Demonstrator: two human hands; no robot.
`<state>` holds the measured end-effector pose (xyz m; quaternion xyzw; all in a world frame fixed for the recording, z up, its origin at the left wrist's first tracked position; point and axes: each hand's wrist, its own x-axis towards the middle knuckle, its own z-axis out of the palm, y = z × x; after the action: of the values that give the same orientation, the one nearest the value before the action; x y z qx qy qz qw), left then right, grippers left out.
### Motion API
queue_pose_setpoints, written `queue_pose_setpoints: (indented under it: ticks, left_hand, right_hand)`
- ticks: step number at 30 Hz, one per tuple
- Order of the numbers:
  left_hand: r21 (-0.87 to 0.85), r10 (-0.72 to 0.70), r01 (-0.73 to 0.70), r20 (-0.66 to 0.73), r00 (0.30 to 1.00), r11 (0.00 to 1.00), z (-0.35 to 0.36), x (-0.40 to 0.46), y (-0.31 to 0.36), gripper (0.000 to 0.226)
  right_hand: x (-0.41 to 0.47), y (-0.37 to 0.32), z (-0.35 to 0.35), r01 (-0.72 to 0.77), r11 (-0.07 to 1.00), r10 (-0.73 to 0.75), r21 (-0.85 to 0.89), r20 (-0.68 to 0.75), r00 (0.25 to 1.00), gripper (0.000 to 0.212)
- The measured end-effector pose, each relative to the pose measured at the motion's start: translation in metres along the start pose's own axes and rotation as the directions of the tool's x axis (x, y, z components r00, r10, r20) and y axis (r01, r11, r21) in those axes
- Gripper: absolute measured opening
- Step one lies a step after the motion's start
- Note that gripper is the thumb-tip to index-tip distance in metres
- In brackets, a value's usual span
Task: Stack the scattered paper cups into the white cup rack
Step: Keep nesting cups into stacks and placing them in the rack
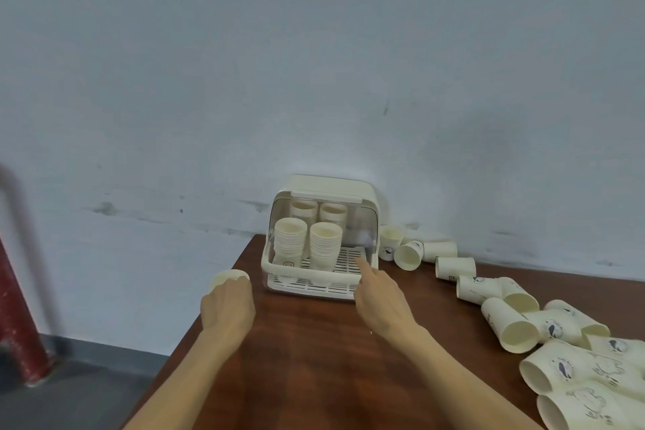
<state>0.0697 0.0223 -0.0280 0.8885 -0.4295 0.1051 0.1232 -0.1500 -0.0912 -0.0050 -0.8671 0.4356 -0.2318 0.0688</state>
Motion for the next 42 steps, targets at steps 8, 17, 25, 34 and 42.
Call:
queue_pose_setpoints:
  ticks: [8,17,25,34,42]
  left_hand:
    - [0.07,-0.019,0.011,0.113,0.993,0.997,0.005,-0.006,-0.006,0.027]
    - [-0.01,0.077,-0.076,0.072,0.994,0.997,-0.004,-0.028,0.022,0.023]
    - [-0.192,0.264,-0.265,-0.033,0.964,0.945,-0.022,-0.053,0.076,0.013]
    - [-0.306,0.387,-0.398,-0.098,0.917,0.865,-0.037,-0.084,0.129,0.017]
    - [-0.38,0.476,-0.471,-0.087,0.875,0.796,-0.047,-0.117,0.167,0.015]
  right_hand:
    - [-0.022,0.023,-0.009,-0.034,0.999,0.034,-0.015,-0.005,0.999,0.05]
    - [-0.04,0.046,-0.021,-0.079,0.997,0.079,-0.01,-0.024,0.997,0.053]
    - [-0.06,0.076,-0.044,-0.119,0.993,0.119,0.005,-0.064,0.991,0.051]
    - [-0.092,0.106,-0.067,-0.175,0.984,0.177,0.031,-0.094,0.98,0.049]
    - [-0.129,0.125,-0.091,-0.256,0.964,0.264,0.067,-0.182,0.947,0.044]
